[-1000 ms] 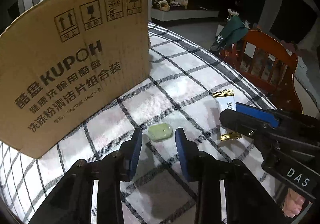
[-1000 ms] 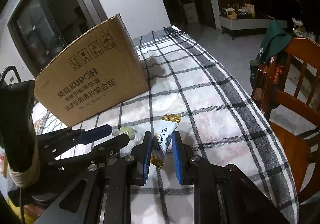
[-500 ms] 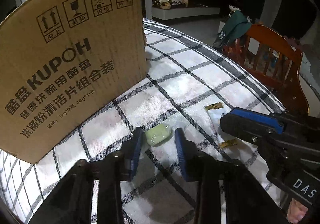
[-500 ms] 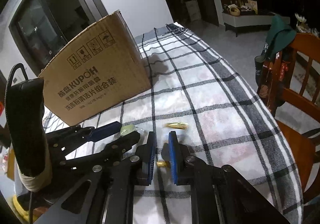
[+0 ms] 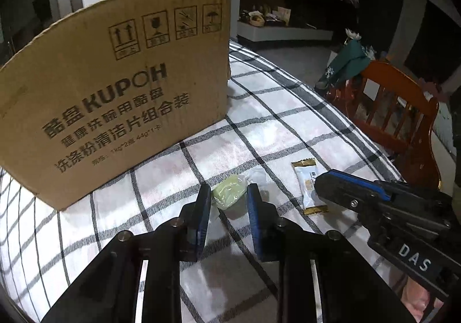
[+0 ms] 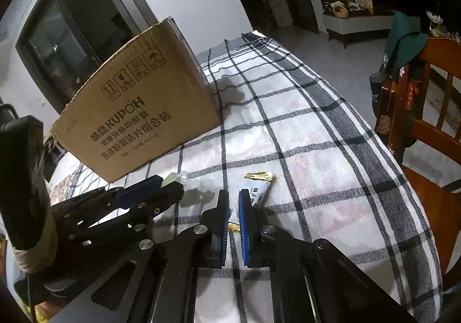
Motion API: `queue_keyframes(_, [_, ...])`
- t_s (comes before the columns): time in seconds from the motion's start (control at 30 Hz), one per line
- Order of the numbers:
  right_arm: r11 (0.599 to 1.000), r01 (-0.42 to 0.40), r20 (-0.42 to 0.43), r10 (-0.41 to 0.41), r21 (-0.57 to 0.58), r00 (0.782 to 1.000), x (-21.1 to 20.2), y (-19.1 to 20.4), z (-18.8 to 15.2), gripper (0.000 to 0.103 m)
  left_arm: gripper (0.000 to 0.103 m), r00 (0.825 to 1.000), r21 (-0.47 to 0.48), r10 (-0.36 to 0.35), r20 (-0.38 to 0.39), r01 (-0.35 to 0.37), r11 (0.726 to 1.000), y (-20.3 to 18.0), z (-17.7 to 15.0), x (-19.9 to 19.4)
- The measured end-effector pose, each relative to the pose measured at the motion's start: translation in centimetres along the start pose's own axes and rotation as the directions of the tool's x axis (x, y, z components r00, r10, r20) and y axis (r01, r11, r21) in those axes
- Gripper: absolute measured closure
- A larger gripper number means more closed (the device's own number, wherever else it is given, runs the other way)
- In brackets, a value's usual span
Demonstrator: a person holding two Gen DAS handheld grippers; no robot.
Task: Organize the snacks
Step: 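Grasp the pale green candy with the left tool while the right tool grasps the white-and-gold packet, then carry the green candy and white packet over the box with both tools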
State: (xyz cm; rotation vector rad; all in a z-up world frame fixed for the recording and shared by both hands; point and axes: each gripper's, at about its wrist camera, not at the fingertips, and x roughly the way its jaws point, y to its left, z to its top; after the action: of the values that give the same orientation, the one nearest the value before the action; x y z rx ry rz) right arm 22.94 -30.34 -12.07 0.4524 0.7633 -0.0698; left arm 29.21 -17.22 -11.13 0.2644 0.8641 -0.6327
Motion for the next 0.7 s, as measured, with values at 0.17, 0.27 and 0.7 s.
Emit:
queue_keyframes(0.17, [0.999, 0.041, 0.019, -0.041, 0.021, 0.999, -0.3, -0.1, -0.2, 0.08, 0.077, 1.0, -0.009, 0.006, 0.01, -0.006, 1.0, 0.2, -0.3, -0.4])
queue_keyframes(0.27, [0.998, 0.06, -0.009, -0.06, 0.004, 0.998, 0.6, 0.1, -0.1, 0.08, 0.077, 1.0, -0.013, 0.016, 0.016, -0.015, 1.0, 0.4, -0.4, -0.5])
queue_keyframes(0.7, [0.981, 0.164, -0.028, -0.168, -0.105, 0.985, 2.8, 1.4, 0.1, 0.081, 0.077, 1.0, -0.068, 0.01, 0.016, -0.009, 0.998, 1.6, -0.4, -0.4])
